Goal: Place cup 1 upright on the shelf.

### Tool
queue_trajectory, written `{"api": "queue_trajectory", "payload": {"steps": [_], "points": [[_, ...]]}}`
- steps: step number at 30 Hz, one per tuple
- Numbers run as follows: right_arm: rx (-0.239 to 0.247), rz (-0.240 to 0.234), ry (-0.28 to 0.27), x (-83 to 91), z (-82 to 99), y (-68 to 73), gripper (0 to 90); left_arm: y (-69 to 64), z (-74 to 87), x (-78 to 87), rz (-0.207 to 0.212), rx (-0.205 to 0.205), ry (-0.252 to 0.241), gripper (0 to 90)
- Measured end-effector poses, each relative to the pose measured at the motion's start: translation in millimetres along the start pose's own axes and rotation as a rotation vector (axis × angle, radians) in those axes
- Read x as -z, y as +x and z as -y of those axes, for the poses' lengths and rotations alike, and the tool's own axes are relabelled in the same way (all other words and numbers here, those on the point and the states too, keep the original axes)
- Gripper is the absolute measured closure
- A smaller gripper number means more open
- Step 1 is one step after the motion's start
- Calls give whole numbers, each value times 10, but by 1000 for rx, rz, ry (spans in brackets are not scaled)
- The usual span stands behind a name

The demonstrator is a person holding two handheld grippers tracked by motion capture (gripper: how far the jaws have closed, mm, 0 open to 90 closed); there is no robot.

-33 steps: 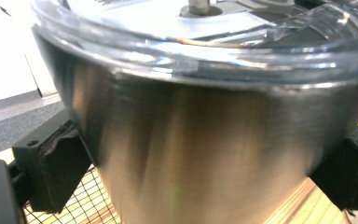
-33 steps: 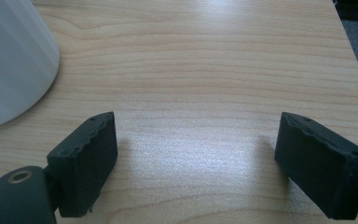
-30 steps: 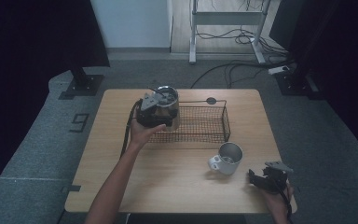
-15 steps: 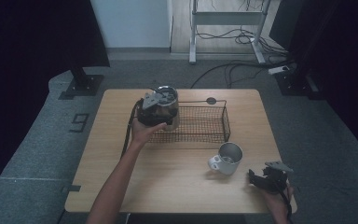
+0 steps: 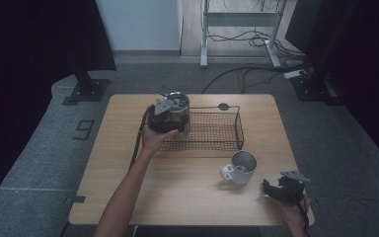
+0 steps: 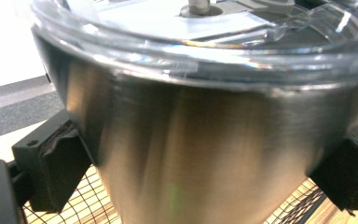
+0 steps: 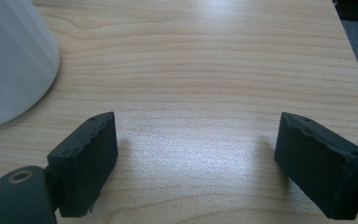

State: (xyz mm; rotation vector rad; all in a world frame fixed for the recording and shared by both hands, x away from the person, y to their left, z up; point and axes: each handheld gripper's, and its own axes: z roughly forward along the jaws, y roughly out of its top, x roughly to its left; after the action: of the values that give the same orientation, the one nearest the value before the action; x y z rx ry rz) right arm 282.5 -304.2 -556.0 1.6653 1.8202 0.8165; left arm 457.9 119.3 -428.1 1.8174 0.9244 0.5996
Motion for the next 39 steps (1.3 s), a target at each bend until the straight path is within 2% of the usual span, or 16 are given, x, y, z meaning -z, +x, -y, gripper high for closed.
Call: {"api": "queue_trajectory", "payload": {"steps": [32,39], "points": [[1,-1,-1,0,0,0,130,75,181,-216,-11,31,71,45],[1,-1,0,0,0,0,131,67,225,-261,-13,28,91,45]]}}
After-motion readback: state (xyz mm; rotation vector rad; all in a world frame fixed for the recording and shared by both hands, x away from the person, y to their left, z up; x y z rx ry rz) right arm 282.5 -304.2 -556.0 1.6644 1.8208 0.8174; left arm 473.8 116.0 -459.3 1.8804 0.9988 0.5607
